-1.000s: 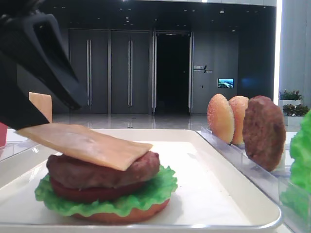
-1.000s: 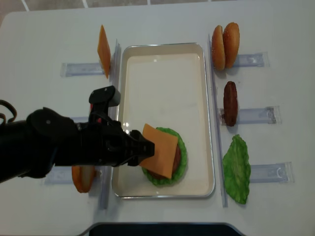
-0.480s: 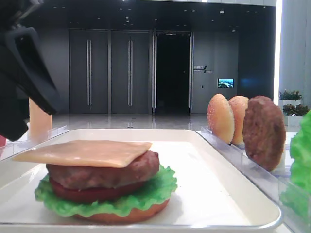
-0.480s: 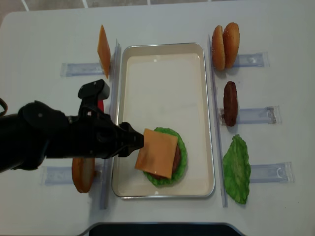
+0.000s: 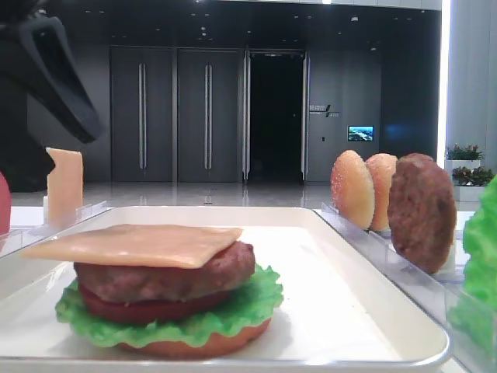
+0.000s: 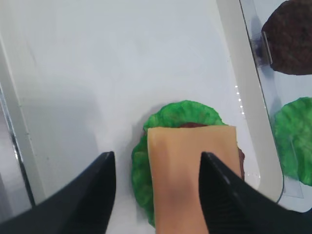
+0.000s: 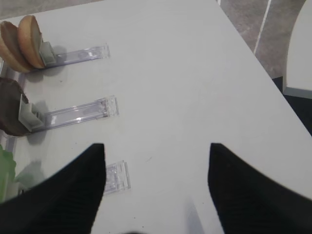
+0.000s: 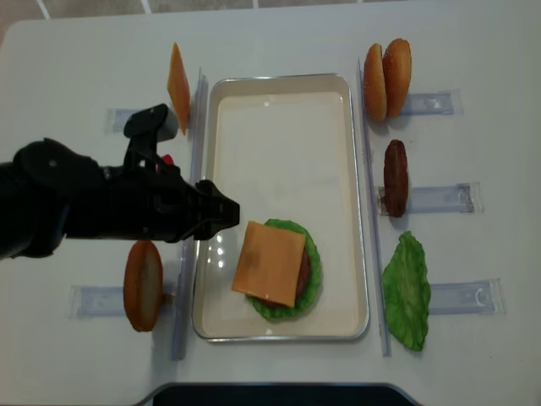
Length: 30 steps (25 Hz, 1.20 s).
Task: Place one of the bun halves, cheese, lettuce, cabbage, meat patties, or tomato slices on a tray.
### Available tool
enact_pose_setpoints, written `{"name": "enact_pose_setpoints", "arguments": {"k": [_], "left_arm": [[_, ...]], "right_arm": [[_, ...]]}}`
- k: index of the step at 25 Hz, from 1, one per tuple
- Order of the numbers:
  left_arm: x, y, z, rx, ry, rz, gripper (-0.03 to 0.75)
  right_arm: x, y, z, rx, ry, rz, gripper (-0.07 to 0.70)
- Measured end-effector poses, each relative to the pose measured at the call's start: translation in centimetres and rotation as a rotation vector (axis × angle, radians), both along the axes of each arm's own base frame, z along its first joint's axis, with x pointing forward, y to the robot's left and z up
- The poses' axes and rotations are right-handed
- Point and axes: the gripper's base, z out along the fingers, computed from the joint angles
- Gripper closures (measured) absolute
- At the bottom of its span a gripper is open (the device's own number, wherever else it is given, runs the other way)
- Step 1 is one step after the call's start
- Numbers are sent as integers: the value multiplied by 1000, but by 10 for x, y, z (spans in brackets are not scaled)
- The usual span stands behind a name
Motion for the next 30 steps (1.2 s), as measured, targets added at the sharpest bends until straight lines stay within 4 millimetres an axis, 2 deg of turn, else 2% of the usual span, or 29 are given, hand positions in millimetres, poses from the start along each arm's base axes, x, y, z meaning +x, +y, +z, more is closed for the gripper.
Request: {"name": "enact_pose_setpoints", "arguments": {"k": [14, 21, 30], "left_arm": [[19, 18, 35, 154, -62, 13, 296], [27, 60, 50, 171, -58, 140, 296], [23, 108, 60, 240, -72, 277, 296]], "right_arm": [[0, 0, 0, 0, 0, 0, 171], [0, 0, 0, 0, 0, 0, 171], [0, 0, 0, 0, 0, 0, 171]]}}
